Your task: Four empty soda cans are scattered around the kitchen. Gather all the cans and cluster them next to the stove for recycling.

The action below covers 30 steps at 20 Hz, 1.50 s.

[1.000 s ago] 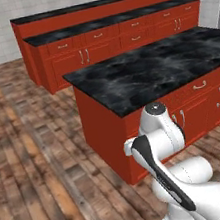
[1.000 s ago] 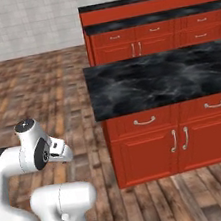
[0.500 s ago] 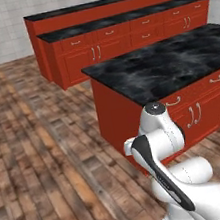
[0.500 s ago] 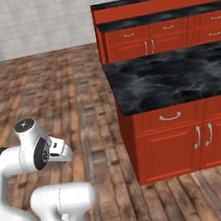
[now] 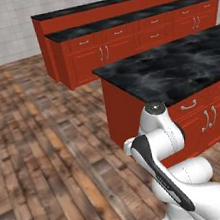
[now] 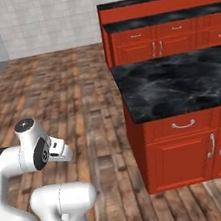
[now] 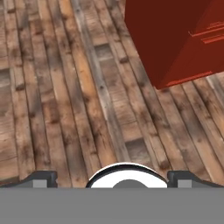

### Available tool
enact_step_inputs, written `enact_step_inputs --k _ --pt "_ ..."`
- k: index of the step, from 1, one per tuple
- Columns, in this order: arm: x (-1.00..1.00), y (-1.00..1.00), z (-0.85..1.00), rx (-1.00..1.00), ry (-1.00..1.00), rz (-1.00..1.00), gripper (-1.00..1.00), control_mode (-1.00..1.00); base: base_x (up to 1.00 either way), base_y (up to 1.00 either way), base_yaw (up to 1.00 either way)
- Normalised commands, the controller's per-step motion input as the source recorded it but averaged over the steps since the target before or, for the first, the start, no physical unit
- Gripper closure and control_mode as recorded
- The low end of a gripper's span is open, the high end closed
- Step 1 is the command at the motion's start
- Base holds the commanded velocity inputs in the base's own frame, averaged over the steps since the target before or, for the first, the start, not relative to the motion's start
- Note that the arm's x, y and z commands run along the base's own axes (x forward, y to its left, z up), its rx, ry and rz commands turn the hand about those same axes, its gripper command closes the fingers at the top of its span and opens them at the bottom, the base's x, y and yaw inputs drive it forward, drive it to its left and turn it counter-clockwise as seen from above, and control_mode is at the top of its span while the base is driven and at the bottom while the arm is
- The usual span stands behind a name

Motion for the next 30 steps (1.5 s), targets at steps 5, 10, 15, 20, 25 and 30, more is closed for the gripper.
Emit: enact_step_inputs --k 5,10,15,20,25,30 --pt "0.00 0.00 0.00 0.00 0.00 0.00 -1.00 1.00 0.66 0.14 0.00" --pt "0.00 0.00 0.00 0.00 0.00 0.00 -1.00 1.00 0.66 0.10 0.00" --pt "0.00 0.00 0.00 0.00 0.00 0.00 -1.00 1.00 0.65 0.12 0.00" --pt "0.00 0.00 0.00 0.00 0.00 0.00 -1.00 1.00 0.61 0.20 0.01" --pt "0.00 0.00 0.00 0.00 0.00 0.00 -1.00 1.00 0.59 0.25 0.03" --pt "0.00 0.00 0.00 0.00 0.00 0.00 -1.00 1.00 0.60 0.26 0.00"
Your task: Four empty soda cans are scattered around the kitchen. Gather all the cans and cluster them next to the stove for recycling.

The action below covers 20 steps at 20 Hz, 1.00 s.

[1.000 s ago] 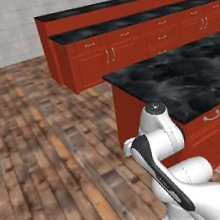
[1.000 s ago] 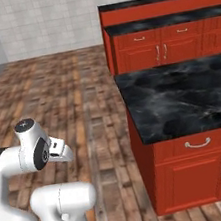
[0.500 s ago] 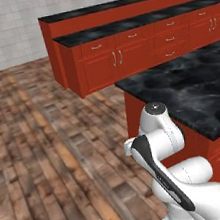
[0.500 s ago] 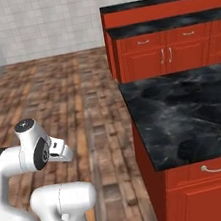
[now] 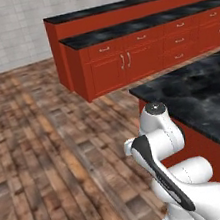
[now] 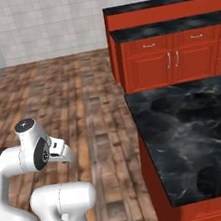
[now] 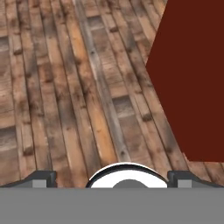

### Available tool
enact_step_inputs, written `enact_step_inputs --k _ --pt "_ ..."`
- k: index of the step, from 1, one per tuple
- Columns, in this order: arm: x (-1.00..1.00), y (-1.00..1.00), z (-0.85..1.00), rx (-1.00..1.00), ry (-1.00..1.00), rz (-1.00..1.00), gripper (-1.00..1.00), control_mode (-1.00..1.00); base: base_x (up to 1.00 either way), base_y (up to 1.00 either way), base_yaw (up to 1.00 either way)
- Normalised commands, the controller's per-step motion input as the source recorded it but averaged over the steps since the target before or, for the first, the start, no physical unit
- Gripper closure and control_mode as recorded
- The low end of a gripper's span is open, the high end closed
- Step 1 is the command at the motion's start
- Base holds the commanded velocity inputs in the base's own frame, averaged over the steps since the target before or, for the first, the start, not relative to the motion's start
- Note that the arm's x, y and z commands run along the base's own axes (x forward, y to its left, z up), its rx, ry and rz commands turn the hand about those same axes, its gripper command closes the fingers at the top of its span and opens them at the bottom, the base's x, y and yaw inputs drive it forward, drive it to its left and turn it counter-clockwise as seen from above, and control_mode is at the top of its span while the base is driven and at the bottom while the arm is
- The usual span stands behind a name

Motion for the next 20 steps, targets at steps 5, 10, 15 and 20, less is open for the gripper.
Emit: enact_step_inputs --k 5,10,15,20 --pt "0.00 0.00 0.00 0.00 0.00 0.00 -1.00 1.00 0.61 0.31 0.00" --pt "0.00 0.00 0.00 0.00 0.00 0.00 -1.00 1.00 0.59 0.32 0.00" --pt "0.00 0.00 0.00 0.00 0.00 0.00 -1.00 1.00 0.55 0.34 0.00" --pt "0.00 0.00 0.00 0.00 0.00 0.00 -1.00 1.00 0.55 0.34 0.00"
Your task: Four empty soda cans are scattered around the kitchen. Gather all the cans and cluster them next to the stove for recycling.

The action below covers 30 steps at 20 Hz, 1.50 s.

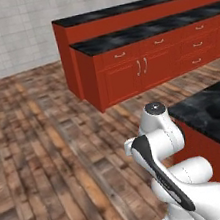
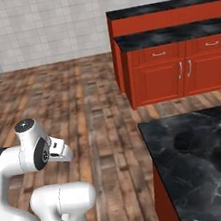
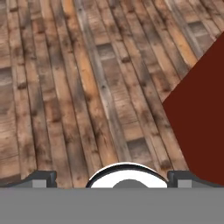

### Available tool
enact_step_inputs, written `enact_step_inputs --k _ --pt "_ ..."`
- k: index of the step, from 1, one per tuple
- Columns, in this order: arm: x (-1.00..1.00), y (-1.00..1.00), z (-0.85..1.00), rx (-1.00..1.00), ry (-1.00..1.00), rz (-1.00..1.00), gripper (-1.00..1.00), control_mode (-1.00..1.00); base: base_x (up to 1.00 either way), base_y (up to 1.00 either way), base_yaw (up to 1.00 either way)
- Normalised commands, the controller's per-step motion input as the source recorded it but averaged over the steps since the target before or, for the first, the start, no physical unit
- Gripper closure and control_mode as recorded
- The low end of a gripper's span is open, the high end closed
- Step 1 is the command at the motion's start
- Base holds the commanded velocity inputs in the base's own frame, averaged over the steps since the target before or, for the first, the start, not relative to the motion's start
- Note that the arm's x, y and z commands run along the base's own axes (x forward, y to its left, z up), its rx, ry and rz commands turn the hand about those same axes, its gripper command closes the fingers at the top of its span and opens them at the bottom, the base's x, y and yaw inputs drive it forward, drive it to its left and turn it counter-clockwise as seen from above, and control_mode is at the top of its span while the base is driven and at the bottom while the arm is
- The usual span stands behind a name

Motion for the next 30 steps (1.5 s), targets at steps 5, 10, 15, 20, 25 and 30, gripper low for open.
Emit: enact_step_inputs --k 5,10,15,20,25,30 --pt "0.00 0.00 0.00 0.00 0.00 0.00 -1.00 1.00 0.56 0.34 0.00" --pt "0.00 0.00 0.00 0.00 0.00 0.00 -1.00 1.00 0.56 0.34 0.00" --pt "0.00 0.00 0.00 0.00 0.00 0.00 -1.00 1.00 0.57 0.33 0.00" --pt "0.00 0.00 0.00 0.00 0.00 0.00 -1.00 1.00 0.57 0.33 0.00" --pt "0.00 0.00 0.00 0.00 0.00 0.00 -1.00 1.00 0.58 0.32 0.00" --pt "0.00 0.00 0.00 0.00 0.00 0.00 -1.00 1.00 0.58 0.31 0.00"
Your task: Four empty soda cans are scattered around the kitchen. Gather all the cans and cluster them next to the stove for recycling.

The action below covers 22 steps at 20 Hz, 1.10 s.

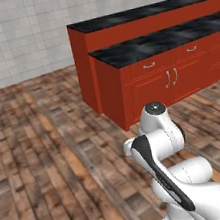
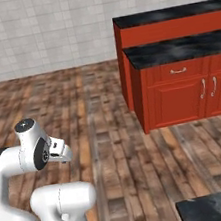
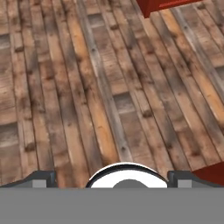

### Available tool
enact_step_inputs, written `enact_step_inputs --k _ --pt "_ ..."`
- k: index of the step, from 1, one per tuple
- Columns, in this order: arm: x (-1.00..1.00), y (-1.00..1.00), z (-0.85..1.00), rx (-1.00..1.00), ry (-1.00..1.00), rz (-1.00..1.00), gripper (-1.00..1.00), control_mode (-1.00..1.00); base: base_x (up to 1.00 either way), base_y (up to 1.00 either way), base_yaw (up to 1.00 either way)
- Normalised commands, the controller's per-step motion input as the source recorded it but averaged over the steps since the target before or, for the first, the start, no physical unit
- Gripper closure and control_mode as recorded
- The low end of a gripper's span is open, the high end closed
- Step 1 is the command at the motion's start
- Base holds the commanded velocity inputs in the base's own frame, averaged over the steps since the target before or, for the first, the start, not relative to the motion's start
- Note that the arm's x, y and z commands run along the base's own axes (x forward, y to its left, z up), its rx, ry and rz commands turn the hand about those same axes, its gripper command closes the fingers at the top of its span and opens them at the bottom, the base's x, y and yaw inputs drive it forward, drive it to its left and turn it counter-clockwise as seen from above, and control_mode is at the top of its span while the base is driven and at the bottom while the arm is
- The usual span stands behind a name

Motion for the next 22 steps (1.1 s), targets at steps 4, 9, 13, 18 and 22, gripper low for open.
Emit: enact_step_inputs --k 4,9,13,18,22 --pt "0.00 0.00 0.00 0.00 0.00 0.00 -1.00 1.00 0.58 0.31 0.00" --pt "0.00 0.00 0.00 0.00 0.00 0.00 -1.00 1.00 0.59 0.30 0.00" --pt "0.00 0.00 0.00 0.00 0.00 0.00 -1.00 1.00 0.59 0.30 0.00" --pt "0.00 0.00 0.00 0.00 0.00 0.00 -1.00 1.00 0.60 0.29 0.00" --pt "0.00 0.00 0.00 0.00 0.00 0.00 -1.00 1.00 0.61 0.29 0.00"
